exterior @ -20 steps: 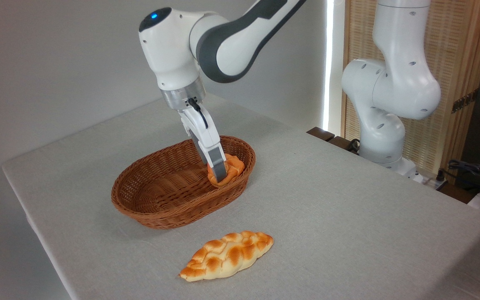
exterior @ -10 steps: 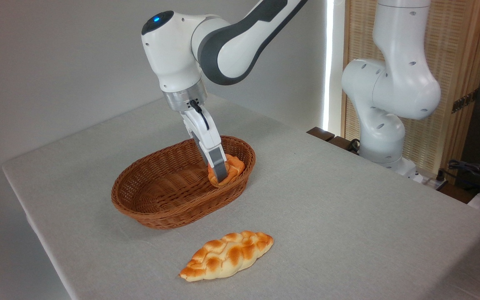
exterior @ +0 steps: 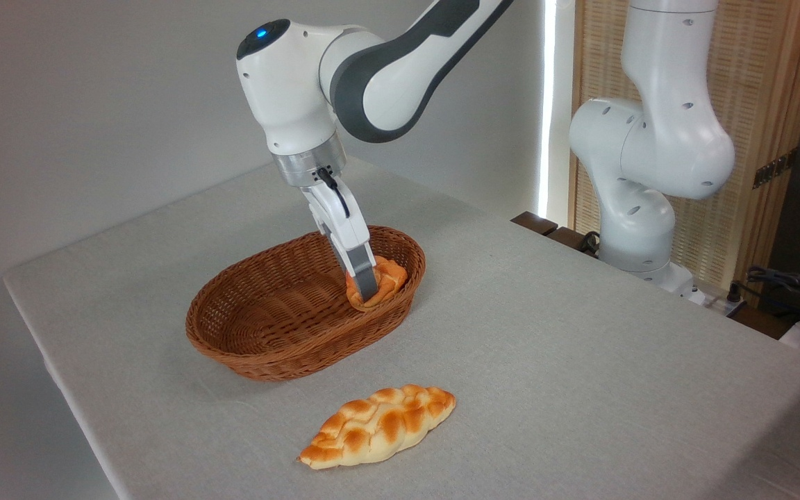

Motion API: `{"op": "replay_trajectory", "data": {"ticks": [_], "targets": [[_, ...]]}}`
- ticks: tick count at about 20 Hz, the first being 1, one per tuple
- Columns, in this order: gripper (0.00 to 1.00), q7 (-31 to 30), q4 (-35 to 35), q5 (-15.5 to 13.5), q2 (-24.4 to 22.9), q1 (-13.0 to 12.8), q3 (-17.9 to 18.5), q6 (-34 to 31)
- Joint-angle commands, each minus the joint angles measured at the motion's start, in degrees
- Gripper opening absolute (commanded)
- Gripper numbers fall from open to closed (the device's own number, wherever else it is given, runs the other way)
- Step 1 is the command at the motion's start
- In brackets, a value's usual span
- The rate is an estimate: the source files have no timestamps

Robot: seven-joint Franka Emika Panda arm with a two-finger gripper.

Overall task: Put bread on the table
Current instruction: 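Close the gripper around the orange bread roll inside the basket, then lift the roll out of the basket and carry it beside the basket, then lower the roll onto the table and open the gripper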

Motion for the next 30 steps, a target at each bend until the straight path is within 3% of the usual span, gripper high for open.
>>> {"op": "replay_trajectory", "data": {"ticks": [1,6,12,15,17,19,20,22,24,26,30], "targets": [[0.38,0.8,-1.9,-0.5,-0.5,-0.2,-0.1,1.2],[0.39,0.5,0.5,-0.5,-0.6,-0.1,0.8,0.8],[0.39,0.3,10.6,-0.5,-1.0,0.0,7.0,-0.4],[0.39,0.7,14.6,-0.4,-1.1,0.0,9.9,-4.2],[0.39,3.2,15.0,3.1,-2.1,0.0,11.0,-7.6],[0.41,9.2,14.6,8.1,-3.5,0.1,12.1,-12.7],[0.41,11.9,14.3,9.1,-3.8,0.1,13.1,-14.9],[0.41,17.2,11.3,11.4,-3.9,0.1,15.7,-15.4],[0.41,20.6,8.3,16.2,-3.8,0.1,16.8,-15.0],[0.39,21.0,5.6,17.3,-3.6,0.1,17.6,-14.2],[0.39,20.1,-1.8,17.1,-3.4,0.0,17.6,-5.4]]}}
